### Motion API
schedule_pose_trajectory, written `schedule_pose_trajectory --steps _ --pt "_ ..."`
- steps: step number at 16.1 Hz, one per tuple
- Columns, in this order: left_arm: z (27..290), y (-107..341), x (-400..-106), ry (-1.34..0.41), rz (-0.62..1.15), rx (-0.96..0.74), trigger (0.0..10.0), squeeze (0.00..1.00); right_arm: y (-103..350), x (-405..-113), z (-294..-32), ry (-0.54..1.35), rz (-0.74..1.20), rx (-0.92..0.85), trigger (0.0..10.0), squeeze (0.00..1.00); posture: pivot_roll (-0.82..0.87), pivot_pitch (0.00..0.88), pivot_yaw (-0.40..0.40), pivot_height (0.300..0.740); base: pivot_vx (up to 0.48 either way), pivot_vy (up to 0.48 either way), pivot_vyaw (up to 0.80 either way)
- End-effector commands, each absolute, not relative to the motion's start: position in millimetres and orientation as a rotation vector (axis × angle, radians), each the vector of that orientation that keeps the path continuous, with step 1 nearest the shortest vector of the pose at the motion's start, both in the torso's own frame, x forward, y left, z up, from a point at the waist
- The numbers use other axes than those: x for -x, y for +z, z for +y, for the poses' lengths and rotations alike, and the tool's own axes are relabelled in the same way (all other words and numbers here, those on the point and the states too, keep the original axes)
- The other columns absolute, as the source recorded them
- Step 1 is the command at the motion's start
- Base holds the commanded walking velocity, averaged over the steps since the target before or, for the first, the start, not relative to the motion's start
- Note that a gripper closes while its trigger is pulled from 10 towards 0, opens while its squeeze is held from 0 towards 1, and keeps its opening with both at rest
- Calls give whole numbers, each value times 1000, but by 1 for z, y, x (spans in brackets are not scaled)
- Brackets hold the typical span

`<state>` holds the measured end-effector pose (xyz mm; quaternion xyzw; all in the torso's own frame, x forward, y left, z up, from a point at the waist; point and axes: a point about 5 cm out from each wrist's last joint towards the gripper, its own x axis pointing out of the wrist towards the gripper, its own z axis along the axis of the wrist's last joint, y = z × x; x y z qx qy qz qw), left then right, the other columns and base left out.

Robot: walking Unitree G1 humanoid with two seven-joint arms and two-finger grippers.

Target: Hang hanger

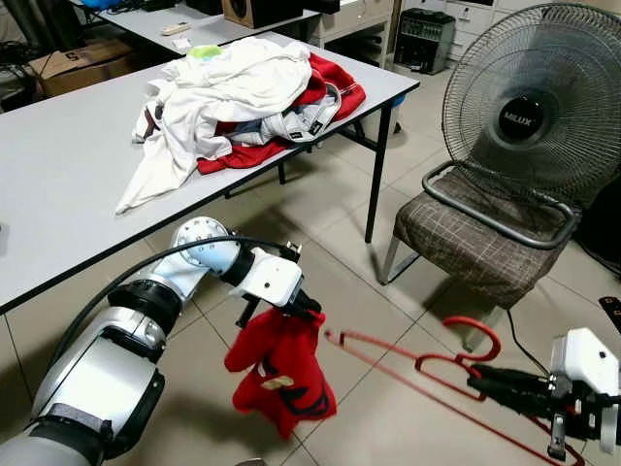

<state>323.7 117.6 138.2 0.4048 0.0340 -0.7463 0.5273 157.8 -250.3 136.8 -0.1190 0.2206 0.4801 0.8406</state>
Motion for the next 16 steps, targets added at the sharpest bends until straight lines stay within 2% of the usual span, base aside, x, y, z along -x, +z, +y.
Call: schedule_pose_trajectory --steps 1,16 --pt "116 145 -325 -1776 35 -969 0 0 140 -160 -247 1049 455 268 10000 0 -94 40 51 740 0 0 0" --pt "101 158 -304 -1979 -83 -987 0 0 139 -177 -247 1255 509 368 10000 0 -86 64 61 740 0 0 0"
